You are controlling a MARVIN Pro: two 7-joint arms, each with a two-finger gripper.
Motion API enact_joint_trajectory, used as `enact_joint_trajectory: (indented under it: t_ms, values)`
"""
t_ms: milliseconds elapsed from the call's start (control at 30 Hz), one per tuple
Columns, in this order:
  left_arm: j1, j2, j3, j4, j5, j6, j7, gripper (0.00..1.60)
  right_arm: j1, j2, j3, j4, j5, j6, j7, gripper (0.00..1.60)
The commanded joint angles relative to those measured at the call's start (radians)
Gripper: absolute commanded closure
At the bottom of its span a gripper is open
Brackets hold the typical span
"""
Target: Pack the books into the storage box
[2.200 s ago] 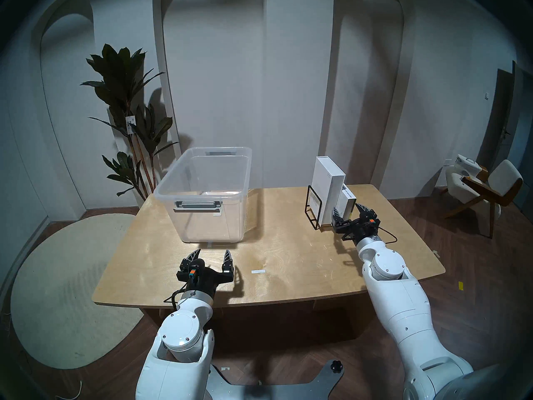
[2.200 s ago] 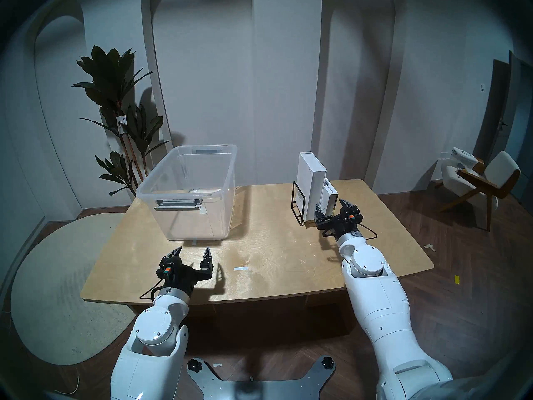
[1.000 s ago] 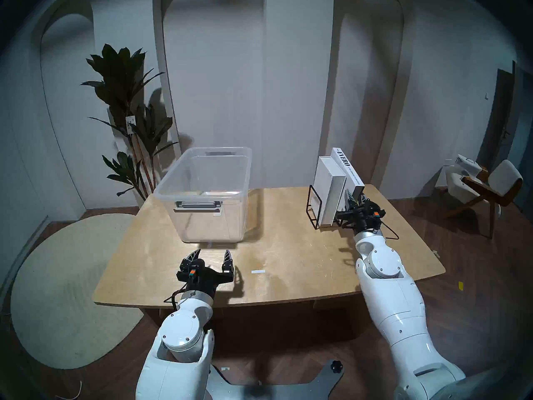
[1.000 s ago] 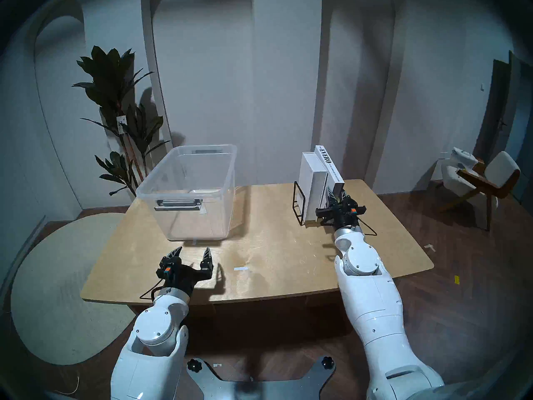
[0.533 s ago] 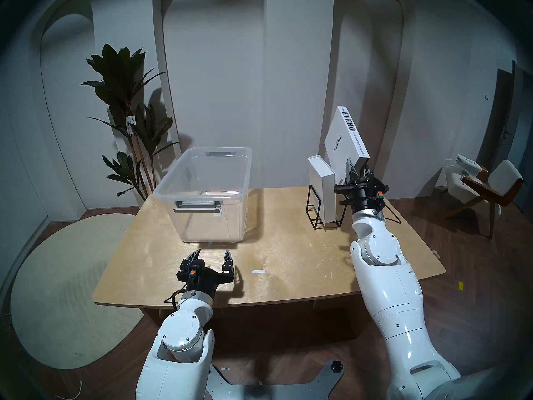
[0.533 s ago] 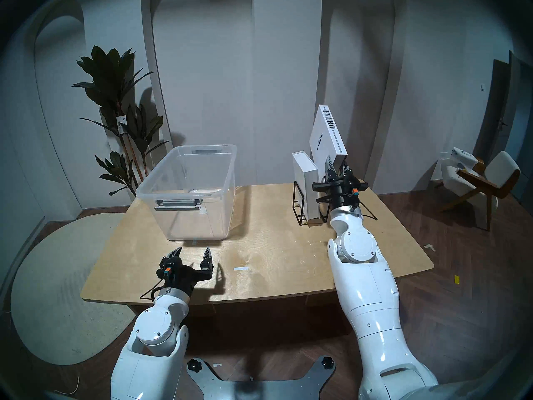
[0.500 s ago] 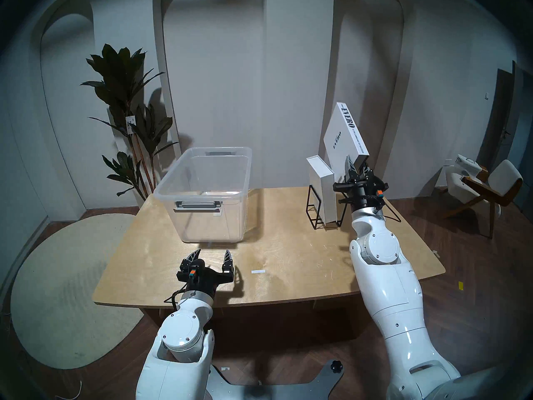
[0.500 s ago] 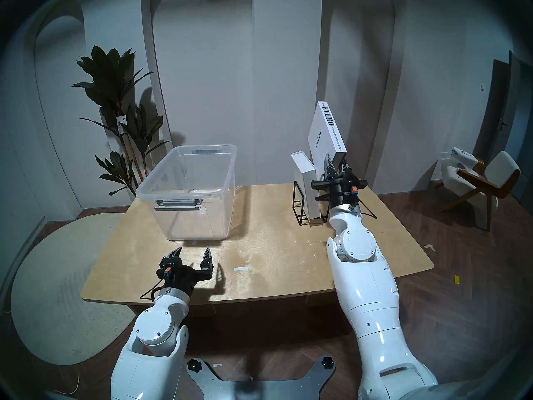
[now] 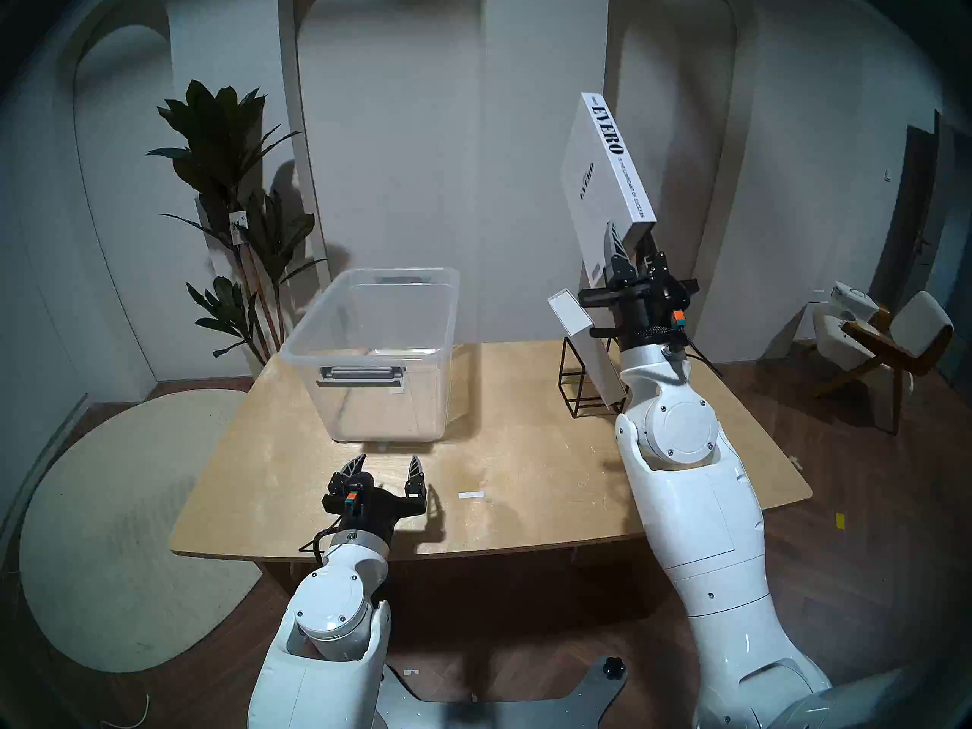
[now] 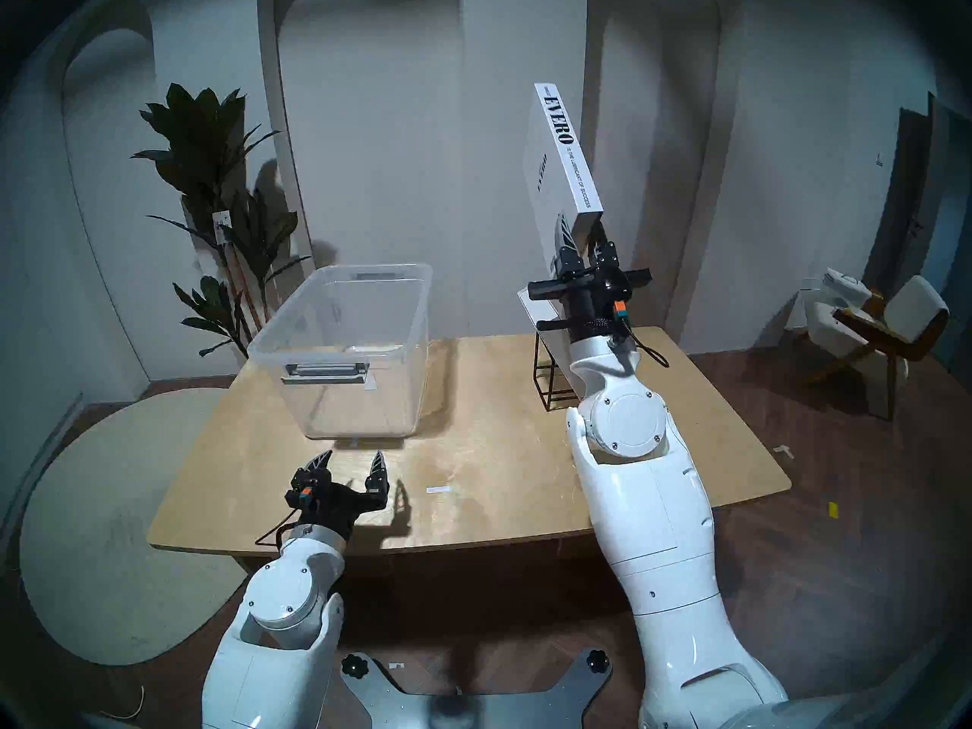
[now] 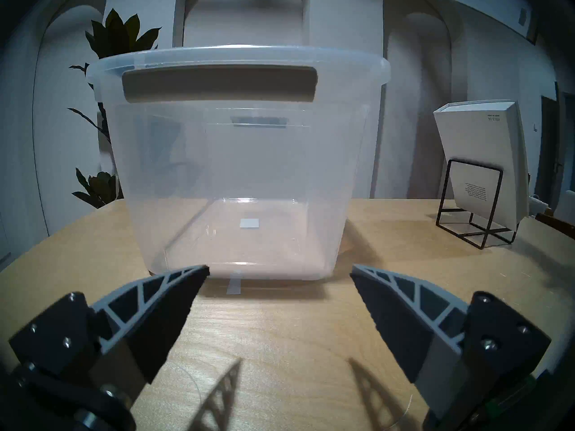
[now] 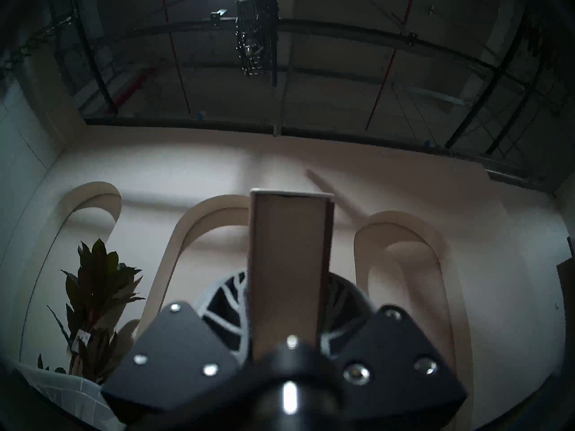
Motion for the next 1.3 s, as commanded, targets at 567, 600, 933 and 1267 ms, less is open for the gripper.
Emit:
enact_joint_trajectory:
  t_ms: [567, 600, 933, 1267]
  values:
    - [-0.007, 0.000, -0.001, -0.019, -0.001, -0.005, -0.001, 0.00, 0.141, 0.131, -0.195, -0.222, -0.448, 0.428, 0.222, 1.60]
    - [-0.007, 0.000, -0.001, -0.019, -0.001, -0.005, -0.001, 0.00, 0.157, 0.134, -0.211, -0.215, -0.472, 0.445, 0.233, 1.60]
    - [-0.006, 0.000, -0.001, -0.022, -0.001, -0.005, -0.001, 0.00, 0.248, 0.065, -0.336, -0.131, -0.686, 0.544, 0.262, 1.60]
    - [-0.005, 0.000, -0.001, -0.022, -0.001, -0.005, -0.001, 0.00, 0.338, -0.012, -0.403, -0.014, -0.742, 0.602, 0.341, 1.60]
